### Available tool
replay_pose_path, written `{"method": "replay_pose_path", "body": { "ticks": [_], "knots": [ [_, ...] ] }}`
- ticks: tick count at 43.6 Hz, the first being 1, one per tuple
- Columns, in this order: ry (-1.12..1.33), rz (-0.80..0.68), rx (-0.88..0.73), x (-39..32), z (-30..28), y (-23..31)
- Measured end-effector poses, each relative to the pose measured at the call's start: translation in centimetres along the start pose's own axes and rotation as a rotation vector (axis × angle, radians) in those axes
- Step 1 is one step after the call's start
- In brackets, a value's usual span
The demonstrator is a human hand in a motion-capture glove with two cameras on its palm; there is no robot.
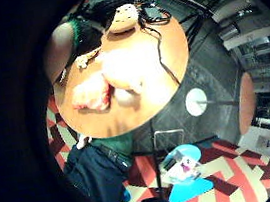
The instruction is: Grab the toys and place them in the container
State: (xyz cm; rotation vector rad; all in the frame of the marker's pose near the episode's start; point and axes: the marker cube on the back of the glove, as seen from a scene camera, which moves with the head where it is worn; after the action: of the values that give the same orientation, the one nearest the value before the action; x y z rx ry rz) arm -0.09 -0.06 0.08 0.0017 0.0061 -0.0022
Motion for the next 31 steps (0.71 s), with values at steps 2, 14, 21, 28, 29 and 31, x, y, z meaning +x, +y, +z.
{"method": "replay_pose_path", "body": {
  "ticks": [2,14,21,28,29,31],
  "knots": [
    [0.004,-0.001,0.002,0.0,0.0,-0.1],
    [0.014,0.002,0.013,0.9,0.3,-1.6],
    [0.029,0.035,-0.003,2.4,1.5,-3.4],
    [0.048,0.052,-0.081,4.7,5.5,-6.8],
    [0.049,0.052,-0.102,5.0,6.4,-7.2],
    [0.053,0.054,-0.154,5.5,8.3,-8.0]
  ]
}}
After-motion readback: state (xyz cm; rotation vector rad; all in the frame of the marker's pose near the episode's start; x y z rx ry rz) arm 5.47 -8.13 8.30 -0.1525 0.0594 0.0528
